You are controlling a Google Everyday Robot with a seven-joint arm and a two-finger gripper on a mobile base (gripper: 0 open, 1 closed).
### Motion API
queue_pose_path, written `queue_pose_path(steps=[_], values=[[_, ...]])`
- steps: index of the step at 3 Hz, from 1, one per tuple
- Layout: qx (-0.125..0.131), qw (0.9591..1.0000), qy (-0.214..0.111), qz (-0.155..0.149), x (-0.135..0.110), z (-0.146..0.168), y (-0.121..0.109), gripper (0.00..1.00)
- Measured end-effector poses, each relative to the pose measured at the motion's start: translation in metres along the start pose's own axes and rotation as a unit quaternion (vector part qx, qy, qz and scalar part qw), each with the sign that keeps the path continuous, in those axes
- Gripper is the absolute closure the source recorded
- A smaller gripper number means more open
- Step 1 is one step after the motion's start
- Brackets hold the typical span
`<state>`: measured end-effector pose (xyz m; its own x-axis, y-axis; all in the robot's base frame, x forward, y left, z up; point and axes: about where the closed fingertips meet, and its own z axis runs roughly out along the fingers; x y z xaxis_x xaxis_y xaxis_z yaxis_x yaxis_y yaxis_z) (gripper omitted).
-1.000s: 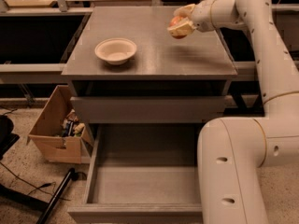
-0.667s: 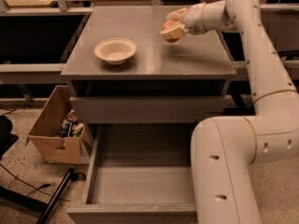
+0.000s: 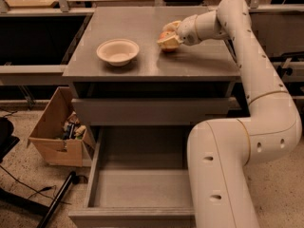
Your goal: Pick apple from middle drawer and place on counter
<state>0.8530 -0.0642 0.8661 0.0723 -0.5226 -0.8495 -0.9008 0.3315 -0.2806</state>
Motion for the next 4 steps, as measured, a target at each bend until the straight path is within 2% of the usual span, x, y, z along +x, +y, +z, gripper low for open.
queue_pose_path(steps=[1,4], values=[[0.0,1.0,0.0,0.0,-0.002,-0.001,0.0014,0.84],[0.0,1.0,0.0,0.0,-0.0022,-0.0011,0.0021,0.13]])
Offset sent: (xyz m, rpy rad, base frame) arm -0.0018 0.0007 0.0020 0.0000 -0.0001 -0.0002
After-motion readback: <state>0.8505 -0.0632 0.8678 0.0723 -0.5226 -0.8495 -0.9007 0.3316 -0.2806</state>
